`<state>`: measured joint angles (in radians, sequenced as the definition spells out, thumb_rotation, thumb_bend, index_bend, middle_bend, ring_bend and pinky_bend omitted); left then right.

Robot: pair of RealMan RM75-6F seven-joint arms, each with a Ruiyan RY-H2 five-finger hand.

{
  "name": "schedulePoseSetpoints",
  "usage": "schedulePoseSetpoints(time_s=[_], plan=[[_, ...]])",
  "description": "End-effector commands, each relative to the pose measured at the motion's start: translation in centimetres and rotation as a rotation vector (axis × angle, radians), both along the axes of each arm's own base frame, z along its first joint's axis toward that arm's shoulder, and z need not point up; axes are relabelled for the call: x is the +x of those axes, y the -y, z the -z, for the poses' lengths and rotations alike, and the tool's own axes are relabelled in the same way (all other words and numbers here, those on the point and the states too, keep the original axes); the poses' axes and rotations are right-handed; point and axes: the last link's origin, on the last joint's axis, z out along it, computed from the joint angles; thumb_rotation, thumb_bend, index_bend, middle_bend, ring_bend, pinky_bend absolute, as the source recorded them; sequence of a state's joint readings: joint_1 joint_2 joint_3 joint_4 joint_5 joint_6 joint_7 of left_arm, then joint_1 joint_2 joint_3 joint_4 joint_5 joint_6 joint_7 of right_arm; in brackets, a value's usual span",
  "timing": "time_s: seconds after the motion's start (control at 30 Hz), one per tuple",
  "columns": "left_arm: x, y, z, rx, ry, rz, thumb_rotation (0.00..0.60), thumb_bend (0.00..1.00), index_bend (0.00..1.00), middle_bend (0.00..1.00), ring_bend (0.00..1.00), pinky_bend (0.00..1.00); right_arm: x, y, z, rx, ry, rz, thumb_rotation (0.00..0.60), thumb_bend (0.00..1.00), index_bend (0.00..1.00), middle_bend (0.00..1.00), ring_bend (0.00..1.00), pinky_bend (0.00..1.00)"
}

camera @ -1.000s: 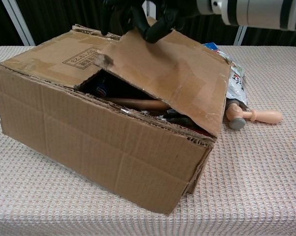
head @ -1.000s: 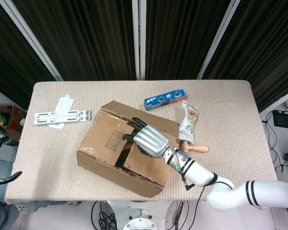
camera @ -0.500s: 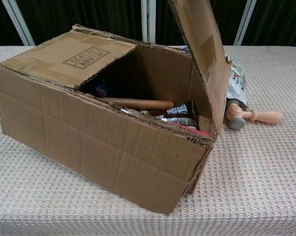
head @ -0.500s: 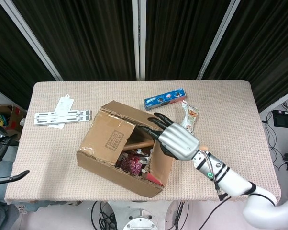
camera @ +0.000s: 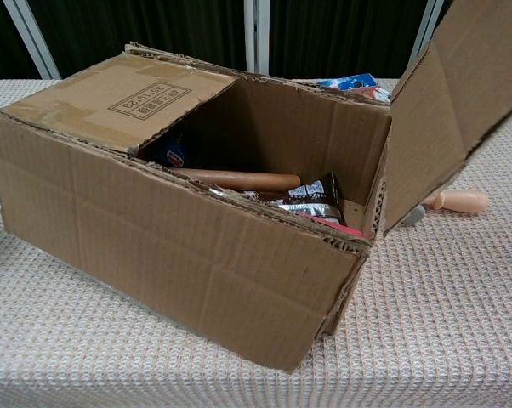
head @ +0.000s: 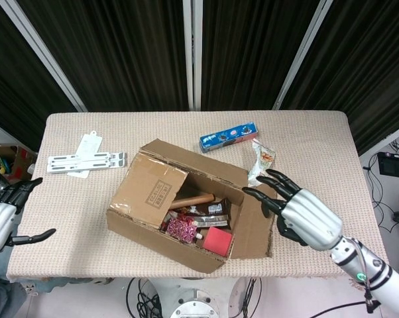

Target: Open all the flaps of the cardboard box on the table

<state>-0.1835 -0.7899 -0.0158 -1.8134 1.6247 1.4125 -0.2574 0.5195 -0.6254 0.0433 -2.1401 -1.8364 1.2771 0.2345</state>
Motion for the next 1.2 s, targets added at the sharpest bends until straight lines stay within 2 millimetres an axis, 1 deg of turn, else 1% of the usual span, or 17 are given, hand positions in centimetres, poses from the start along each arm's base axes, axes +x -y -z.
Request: schedulePoseSetpoints(time_s=[0.03,0.1,0.13,0.23,0.27,0.3,0.37,0.43,0.47,0.57,0.63,0.8,0.87,1.0,1.07,1.13,1.2], plan=[[0.4,-0.3,0.0,0.000,0.006,0.008,0.181,0.05,0.04,0.12,0.10,0.15,-3.0,-1.8,-2.4,-0.037,0.007,0.047,0.600,1.00,0.00,0.52,0.08,0.00],[0.9,-0.6,0.2,-0.003,0.015,0.014,0.183,0.05,0.04,0.12,0.10,0.15,-3.9,-2.1,-3.4,-0.066,0.053,0.057,0.600,0.99,0.00,0.50,0.08,0.00],[1.2,-0.7,0.3,-0.006,0.017,0.020,0.183,0.05,0.04,0.12,0.10,0.15,-4.2,-2.1,-3.8,-0.084,0.082,0.061,0.600,0.99,0.00,0.46,0.08,0.00],[2.4,-1.2,0.9,-0.010,0.021,0.045,0.181,0.05,0.04,0.12,0.10,0.15,-5.5,-1.5,-4.6,-0.165,0.141,0.093,0.600,0.97,0.00,0.28,0.04,0.00],[2.8,-1.5,1.2,-0.011,0.022,0.056,0.182,0.05,0.04,0.12,0.10,0.15,-5.8,-1.2,-4.8,-0.195,0.149,0.106,0.600,0.97,0.00,0.17,0.01,0.00],[3.6,-1.9,1.6,-0.011,0.026,0.074,0.189,0.05,0.04,0.12,0.10,0.15,-6.3,-0.8,-4.9,-0.239,0.152,0.117,0.600,0.96,0.00,0.09,0.00,0.00],[5.4,-2.7,2.5,-0.022,0.047,0.114,0.201,0.05,0.04,0.12,0.10,0.15,-7.0,-0.1,-5.0,-0.321,0.157,0.143,0.600,0.95,0.00,0.01,0.00,0.00],[7.3,-3.3,3.5,-0.041,0.066,0.157,0.207,0.05,0.04,0.12,0.10,0.15,-7.6,0.3,-5.1,-0.376,0.158,0.167,0.600,0.92,0.00,0.00,0.00,0.00],[8.3,-3.6,4.0,-0.052,0.077,0.182,0.226,0.05,0.04,0.12,0.10,0.15,-7.8,0.5,-5.2,-0.403,0.161,0.180,0.600,0.89,0.00,0.00,0.00,0.00],[11.8,-4.6,6.1,-0.089,0.061,0.285,0.321,0.06,0.04,0.12,0.10,0.15,-8.4,0.9,-5.8,-0.505,0.162,0.213,0.600,0.79,0.00,0.00,0.00,0.00],[13.5,-4.9,7.5,-0.109,0.044,0.328,0.362,0.06,0.04,0.12,0.09,0.15,-8.6,0.9,-6.0,-0.520,0.178,0.227,0.600,0.77,0.00,0.00,0.00,0.00],[17.7,-5.7,11.5,-0.144,0.035,0.415,0.418,0.06,0.04,0.11,0.09,0.15,-9.2,0.7,-6.6,-0.529,0.199,0.254,0.600,0.75,0.00,0.00,0.00,0.00],[19.4,-6.2,12.8,-0.162,0.040,0.435,0.428,0.06,0.04,0.11,0.09,0.15,-9.6,0.6,-6.6,-0.529,0.199,0.266,0.600,0.75,0.00,0.00,0.00,0.00],[22.5,-7.2,14.4,-0.197,0.092,0.433,0.430,0.06,0.03,0.10,0.08,0.15,-10.3,0.5,-6.8,-0.531,0.197,0.292,0.600,0.75,0.00,0.00,0.00,0.00],[23.7,-7.8,15.2,-0.210,0.103,0.414,0.429,0.06,0.03,0.10,0.08,0.15,-10.7,0.5,-7.0,-0.534,0.203,0.302,0.600,0.75,0.00,0.00,0.00,0.00],[24.3,-8.5,15.9,-0.189,0.057,0.414,0.432,0.06,0.03,0.09,0.08,0.15,-11.0,0.4,-7.2,-0.534,0.206,0.309,0.600,0.75,0.00,0.00,0.00,0.00],[24.7,-9.2,17.0,-0.165,-0.015,0.405,0.454,0.06,0.03,0.08,0.08,0.15,-11.3,0.3,-7.4,-0.526,0.209,0.317,0.600,0.75,0.00,0.00,0.00,0.00]])
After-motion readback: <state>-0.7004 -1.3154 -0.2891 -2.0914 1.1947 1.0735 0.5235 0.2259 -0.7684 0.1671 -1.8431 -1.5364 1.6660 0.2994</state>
